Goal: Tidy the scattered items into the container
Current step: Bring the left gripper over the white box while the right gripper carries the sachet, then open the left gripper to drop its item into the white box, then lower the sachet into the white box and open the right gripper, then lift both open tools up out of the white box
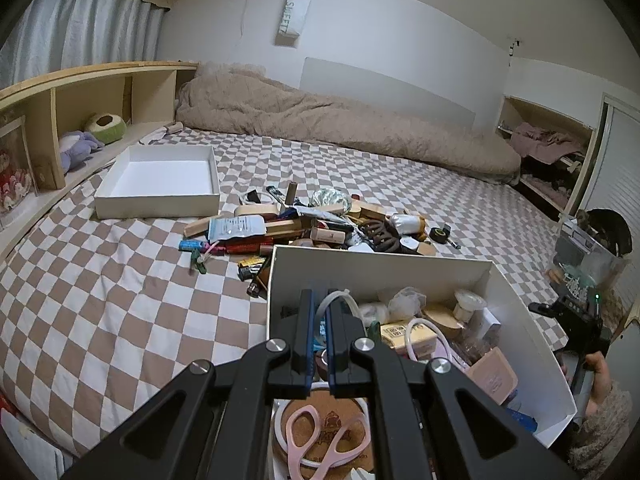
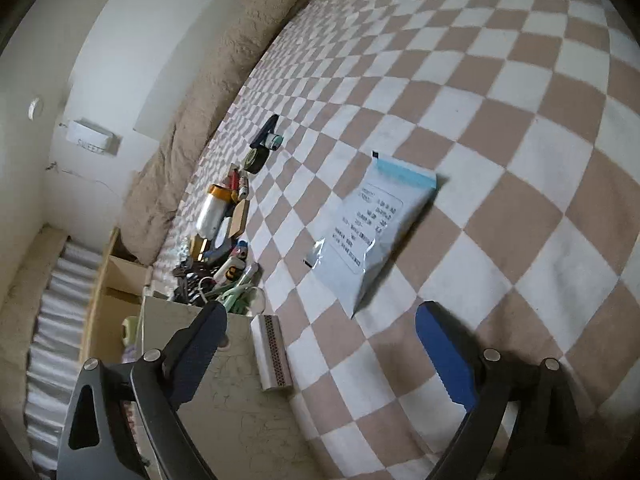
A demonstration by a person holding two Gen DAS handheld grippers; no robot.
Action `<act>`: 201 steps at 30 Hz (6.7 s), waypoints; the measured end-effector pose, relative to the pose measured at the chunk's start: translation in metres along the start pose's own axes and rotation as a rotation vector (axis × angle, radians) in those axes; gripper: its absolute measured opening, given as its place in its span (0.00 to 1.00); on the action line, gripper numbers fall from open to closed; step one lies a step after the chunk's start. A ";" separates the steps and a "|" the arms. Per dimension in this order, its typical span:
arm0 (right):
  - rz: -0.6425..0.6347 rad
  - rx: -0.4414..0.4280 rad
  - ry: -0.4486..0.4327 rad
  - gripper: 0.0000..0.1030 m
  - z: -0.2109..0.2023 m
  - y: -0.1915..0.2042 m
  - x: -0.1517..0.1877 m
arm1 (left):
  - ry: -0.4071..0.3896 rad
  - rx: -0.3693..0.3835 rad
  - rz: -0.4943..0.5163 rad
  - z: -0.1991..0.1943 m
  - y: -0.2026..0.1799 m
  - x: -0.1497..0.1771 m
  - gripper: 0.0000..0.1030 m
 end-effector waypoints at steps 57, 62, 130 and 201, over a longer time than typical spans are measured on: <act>-0.552 -0.244 0.081 0.09 -0.077 0.137 0.048 | 0.162 0.408 0.181 0.029 -0.195 0.042 0.05; -0.608 -0.240 0.101 0.09 -0.079 0.144 0.063 | 0.170 0.392 0.249 0.035 -0.214 0.048 0.05; -1.487 0.563 0.401 0.09 0.042 0.168 0.161 | 0.135 0.232 0.021 0.010 -0.056 0.033 0.68; -1.036 0.018 -0.162 1.00 -0.103 0.193 0.174 | 0.035 0.009 0.125 -0.052 -0.070 0.005 1.00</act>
Point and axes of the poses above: each gripper's, at about its wrist camera, not at the fingertips, and z roughly the way its jaws point, y to its left, x to its underside, the point moved 3 cm from there along z, roughly the way its jaws point, and after that the axes turned 6 degrees about z, right-handed, at the moved point
